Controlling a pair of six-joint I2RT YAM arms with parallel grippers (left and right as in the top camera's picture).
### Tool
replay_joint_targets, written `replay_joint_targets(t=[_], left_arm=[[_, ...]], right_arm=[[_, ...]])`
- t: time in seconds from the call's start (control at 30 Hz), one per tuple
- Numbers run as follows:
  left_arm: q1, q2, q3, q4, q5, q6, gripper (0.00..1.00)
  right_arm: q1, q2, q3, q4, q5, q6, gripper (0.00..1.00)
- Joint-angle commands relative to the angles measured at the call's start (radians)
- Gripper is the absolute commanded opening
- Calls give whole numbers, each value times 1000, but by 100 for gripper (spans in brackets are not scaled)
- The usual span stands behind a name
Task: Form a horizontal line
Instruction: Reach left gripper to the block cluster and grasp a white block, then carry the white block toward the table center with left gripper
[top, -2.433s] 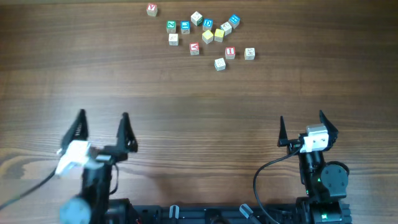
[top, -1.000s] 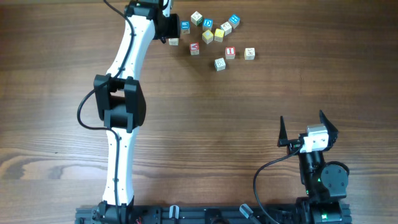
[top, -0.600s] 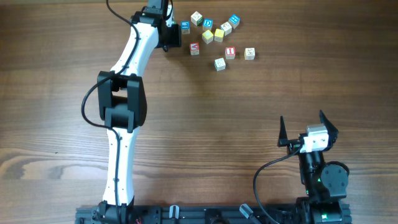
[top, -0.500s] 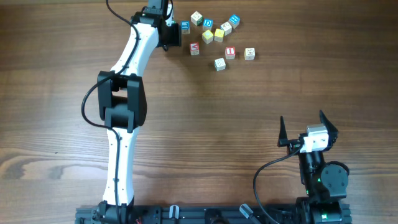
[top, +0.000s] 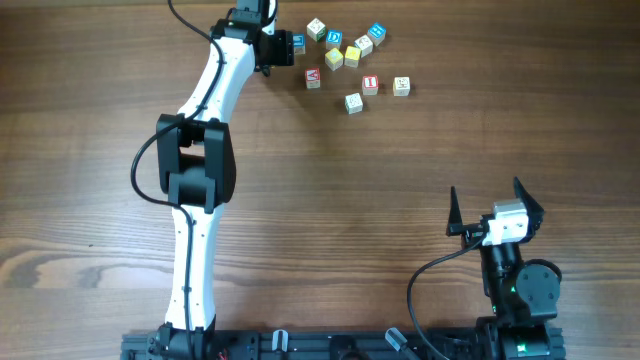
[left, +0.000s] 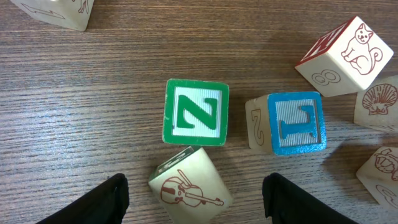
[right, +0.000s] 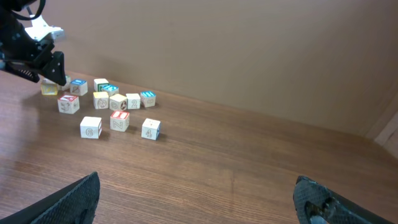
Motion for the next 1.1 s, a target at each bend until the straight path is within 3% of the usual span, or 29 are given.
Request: replay_joint_targets(t=[0.0, 0.07, 0.17, 0.27, 0.33, 0.4, 0.53, 0.77, 0.93, 1.07], left_arm=[[-3, 27, -7, 7, -19, -52, 70], [-3, 42, -6, 8, -25, -76, 66], [-2, 45, -6, 20, -38, -75, 42], [-2, 45, -6, 18, -46, -75, 34], [-2, 45, -6, 10, -68, -76, 33], [-2, 45, -6, 11, -83, -75, 45], [-2, 45, -6, 53, -82, -75, 47], [-4, 16, -4, 65, -82, -75, 34], [-4, -9, -4, 27, -82, -75, 32], [-4, -135, -4, -73, -82, -75, 33]], right_arm=[[-2, -3, -1, 5, 2, -6, 100], [-2, -3, -1, 5, 2, -6, 100], [-2, -3, -1, 5, 2, -6, 100], [-2, -3, -1, 5, 2, -6, 100], [-2, -3, -1, 5, 2, -6, 100], [-2, -3, -1, 5, 2, -6, 100], [-2, -3, -1, 5, 2, -6, 100], [-2, -3, -1, 5, 2, -6, 100], [-2, -3, -1, 5, 2, -6, 100], [-2, -3, -1, 5, 2, -6, 100]])
